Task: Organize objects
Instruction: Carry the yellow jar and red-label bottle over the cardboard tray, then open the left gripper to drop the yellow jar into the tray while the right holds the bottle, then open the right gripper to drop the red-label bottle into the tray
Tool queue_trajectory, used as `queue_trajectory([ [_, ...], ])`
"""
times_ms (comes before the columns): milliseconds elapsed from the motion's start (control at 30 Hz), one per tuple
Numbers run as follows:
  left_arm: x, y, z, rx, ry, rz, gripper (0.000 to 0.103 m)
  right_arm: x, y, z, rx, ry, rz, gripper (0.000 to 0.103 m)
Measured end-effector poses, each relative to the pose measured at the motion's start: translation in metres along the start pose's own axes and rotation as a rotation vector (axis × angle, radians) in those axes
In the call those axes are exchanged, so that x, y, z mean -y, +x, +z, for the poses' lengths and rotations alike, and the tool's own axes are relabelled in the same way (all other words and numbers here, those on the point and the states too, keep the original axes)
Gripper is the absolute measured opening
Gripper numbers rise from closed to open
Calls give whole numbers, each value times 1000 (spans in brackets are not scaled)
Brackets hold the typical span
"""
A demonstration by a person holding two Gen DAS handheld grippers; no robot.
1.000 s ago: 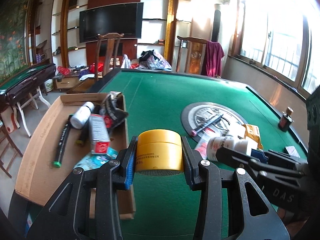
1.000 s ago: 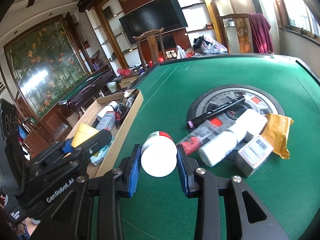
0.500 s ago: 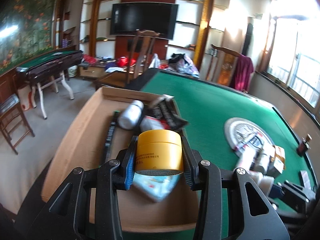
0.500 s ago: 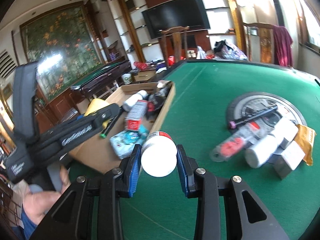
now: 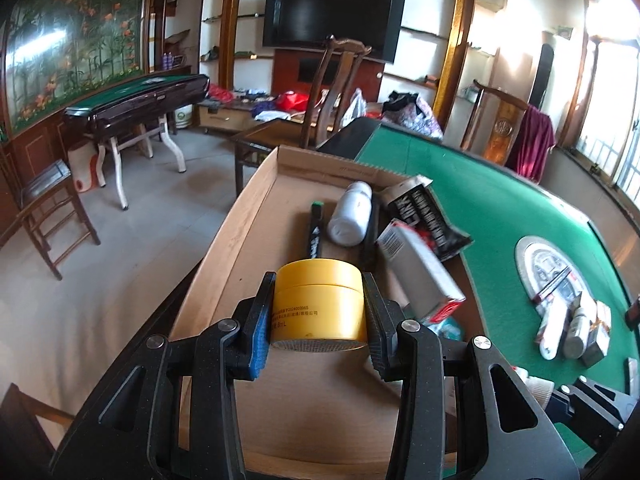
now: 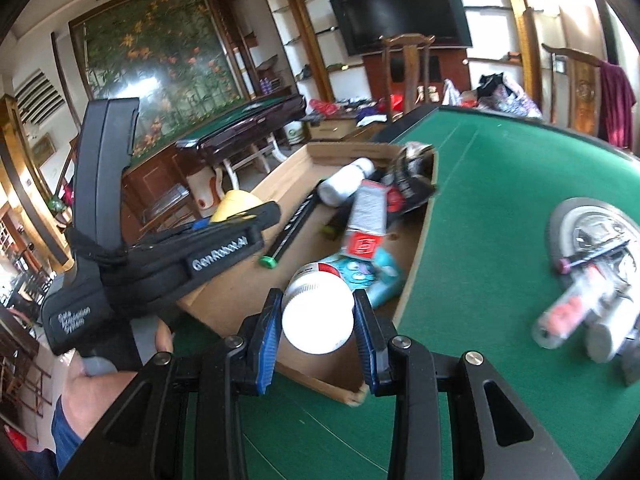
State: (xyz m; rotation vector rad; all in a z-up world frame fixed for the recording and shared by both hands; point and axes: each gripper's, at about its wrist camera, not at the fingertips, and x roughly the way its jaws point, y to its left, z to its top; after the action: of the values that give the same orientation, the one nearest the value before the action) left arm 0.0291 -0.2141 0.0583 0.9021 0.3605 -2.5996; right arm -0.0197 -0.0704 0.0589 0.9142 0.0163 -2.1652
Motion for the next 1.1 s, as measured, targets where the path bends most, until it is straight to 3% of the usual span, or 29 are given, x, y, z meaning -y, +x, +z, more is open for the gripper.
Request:
queue_trajectory([
  [200, 0, 13, -4, -53, 4, 32, 40, -1, 22, -1, -22, -5, -20, 34],
  [633, 2, 21, -10, -88, 28, 64, 40, -3, 32, -10, -55, -15, -32, 34],
  [933, 6, 17, -9, -64, 43, 70, 42, -2, 26, -10, -61, -31, -46, 35],
  [1100, 9, 7, -6, -5, 49, 70, 42, 2, 13, -7, -26, -11, -31, 35],
])
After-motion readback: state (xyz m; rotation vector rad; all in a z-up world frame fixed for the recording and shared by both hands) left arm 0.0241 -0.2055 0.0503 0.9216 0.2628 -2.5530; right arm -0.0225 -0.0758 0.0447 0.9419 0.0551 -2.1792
